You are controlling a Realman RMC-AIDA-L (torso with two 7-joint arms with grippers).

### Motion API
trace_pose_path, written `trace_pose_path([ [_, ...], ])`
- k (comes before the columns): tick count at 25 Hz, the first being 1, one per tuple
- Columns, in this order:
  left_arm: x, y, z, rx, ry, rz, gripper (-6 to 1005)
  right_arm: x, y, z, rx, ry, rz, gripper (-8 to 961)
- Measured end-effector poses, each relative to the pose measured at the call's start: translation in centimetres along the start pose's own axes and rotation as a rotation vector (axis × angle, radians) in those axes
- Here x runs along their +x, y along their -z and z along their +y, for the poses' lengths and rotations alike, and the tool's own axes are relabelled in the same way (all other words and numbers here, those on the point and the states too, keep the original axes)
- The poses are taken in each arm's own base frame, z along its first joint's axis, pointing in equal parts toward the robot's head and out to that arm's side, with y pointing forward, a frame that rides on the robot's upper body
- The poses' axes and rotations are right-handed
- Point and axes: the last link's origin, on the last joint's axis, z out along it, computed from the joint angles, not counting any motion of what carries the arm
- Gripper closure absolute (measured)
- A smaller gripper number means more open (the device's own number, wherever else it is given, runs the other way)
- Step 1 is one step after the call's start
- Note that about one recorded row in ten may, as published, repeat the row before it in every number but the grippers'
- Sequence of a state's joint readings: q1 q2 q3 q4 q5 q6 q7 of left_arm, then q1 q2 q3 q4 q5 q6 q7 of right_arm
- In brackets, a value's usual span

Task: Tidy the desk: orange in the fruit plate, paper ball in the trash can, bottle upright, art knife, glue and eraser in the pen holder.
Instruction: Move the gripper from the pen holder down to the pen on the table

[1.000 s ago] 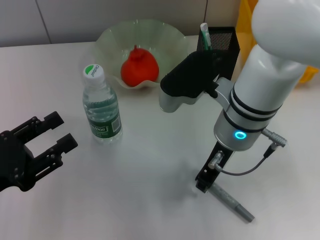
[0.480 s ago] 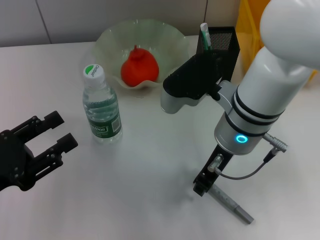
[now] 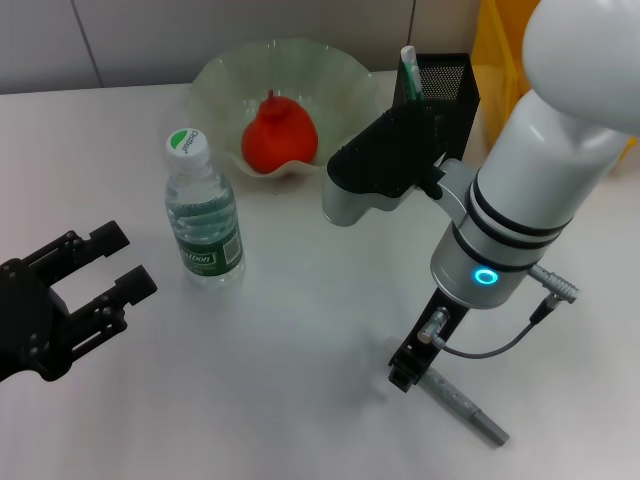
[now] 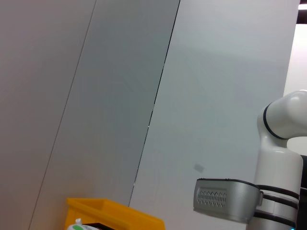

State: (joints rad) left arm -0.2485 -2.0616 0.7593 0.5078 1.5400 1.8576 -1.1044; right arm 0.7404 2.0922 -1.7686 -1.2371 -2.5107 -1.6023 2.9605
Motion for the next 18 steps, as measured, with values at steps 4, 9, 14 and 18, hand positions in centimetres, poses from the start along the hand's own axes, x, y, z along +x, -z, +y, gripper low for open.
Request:
trace_pose_path([
  [4, 0.0, 0.1, 0.0, 0.003, 0.001, 0.000, 369, 0.0, 0.3, 0.1, 0.002, 0.007, 0.002, 689],
  [9, -0.1, 0.2, 0.1, 0.005, 0.003, 0.001, 369, 0.1, 0.5, -0.2, -0.009, -0.021, -0.016, 690],
  [14, 0.0, 0.2, 0.1, 0.003, 0.000, 0.002, 369, 0.3, 1.0, -0.4, -0.022, -0.040, -0.032, 691],
  [18, 0.0, 0.2, 0.1, 0.002, -0.001, 0.003, 369, 0.7, 1.1, -0.5, -0.026, -0.047, -0.014, 691],
])
